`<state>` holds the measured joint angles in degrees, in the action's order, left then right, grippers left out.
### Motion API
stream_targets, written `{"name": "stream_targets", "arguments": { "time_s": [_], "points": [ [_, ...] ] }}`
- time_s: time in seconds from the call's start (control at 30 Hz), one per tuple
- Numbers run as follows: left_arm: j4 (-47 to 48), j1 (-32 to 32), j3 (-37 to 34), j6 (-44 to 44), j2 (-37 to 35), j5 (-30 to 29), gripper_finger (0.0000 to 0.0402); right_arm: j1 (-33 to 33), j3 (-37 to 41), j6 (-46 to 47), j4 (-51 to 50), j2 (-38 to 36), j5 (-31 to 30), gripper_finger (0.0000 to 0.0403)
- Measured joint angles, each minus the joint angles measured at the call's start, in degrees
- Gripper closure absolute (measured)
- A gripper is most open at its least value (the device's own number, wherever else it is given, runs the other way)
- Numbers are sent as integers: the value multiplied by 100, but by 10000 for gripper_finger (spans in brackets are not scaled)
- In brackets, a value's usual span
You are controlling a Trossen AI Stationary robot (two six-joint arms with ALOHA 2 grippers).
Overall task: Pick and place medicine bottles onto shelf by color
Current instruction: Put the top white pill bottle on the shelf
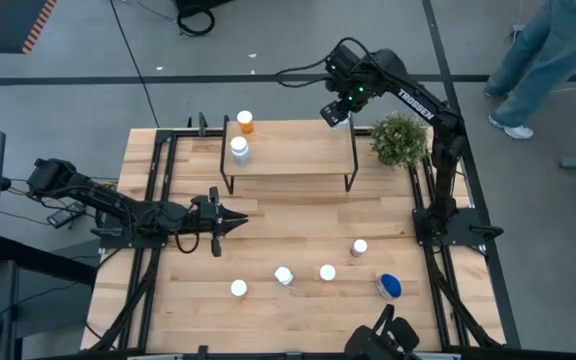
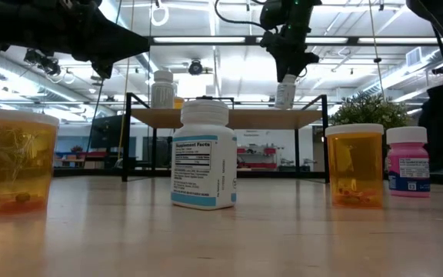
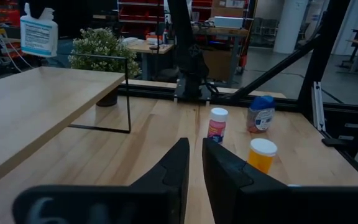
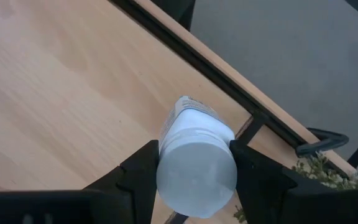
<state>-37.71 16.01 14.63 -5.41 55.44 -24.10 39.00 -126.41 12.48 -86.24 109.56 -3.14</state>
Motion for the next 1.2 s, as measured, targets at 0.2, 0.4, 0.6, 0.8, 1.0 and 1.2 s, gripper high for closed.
{"name": "stream_targets", "arguments": {
  "time_s": [0.2, 0.4, 0.6, 0.8, 1.0, 1.2],
  "points": [
    [0, 0, 0, -1, -1, 0, 350, -17, 0, -40, 26, 235, 2, 218],
    [2, -2, 0, -32, 0, 0, 345, 32, 0, -97, 26, 317, 24, 218],
    [7, -2, 0, -39, 0, 0, 351, 147, 0, -41, -286, 317, 62, 218],
    [9, -2, 0, -37, 0, 0, 345, 142, 0, -33, -251, 317, 68, 218],
    [9, -2, 0, -39, 0, 0, 349, 144, 0, -29, -219, 317, 68, 217],
    [9, -2, 0, -39, -2, 0, 353, 175, 0, -28, -187, 317, 70, 197]
  ]
}}
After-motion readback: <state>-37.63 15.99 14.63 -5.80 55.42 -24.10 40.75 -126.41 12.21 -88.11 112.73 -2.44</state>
